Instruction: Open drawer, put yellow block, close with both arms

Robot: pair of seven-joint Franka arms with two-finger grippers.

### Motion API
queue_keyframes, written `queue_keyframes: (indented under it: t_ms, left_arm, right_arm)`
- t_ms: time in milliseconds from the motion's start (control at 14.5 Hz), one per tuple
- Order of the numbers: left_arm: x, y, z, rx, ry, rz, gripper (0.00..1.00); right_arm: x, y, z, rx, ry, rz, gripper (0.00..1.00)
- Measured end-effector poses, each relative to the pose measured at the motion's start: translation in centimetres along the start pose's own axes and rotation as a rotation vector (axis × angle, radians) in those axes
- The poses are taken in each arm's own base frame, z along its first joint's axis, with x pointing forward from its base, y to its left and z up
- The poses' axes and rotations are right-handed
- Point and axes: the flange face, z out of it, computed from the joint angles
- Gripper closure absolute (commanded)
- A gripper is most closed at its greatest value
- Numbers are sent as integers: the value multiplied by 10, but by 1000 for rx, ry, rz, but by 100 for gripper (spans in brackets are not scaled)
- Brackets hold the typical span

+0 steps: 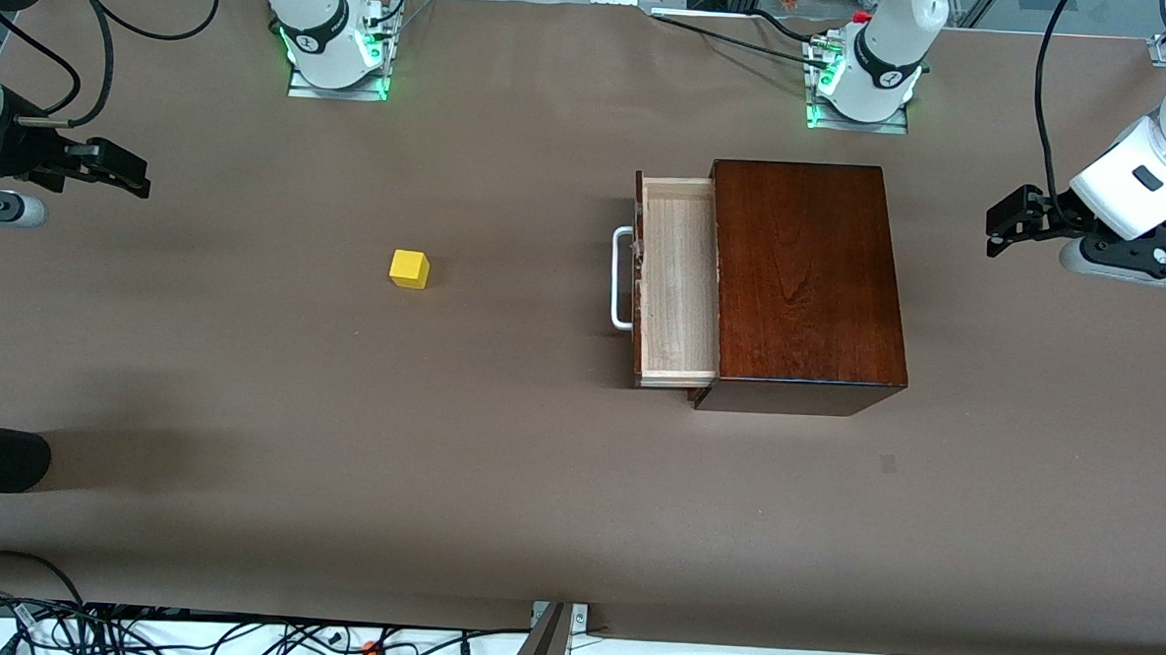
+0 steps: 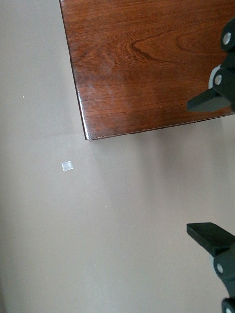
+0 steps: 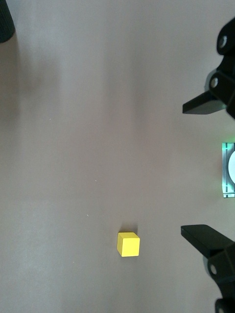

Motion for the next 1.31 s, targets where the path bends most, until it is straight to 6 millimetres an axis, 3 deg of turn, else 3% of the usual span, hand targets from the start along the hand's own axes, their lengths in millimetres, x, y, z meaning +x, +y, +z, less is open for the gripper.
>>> queue_keyframes:
  t_ms: [894,1032,1307]
  left_arm:
    - [-3,3,-1,-1,-16,5,0]
    - [-4,3,0,-2,-28,5,0]
    - [-4,3,-1,-2,-28,5,0]
  right_arm:
    - [-1,-7,-2,15,6,0,0]
    - [-2,-34,-4,31,8,50,0]
    - [-17,-119,-13,40,18,113,0]
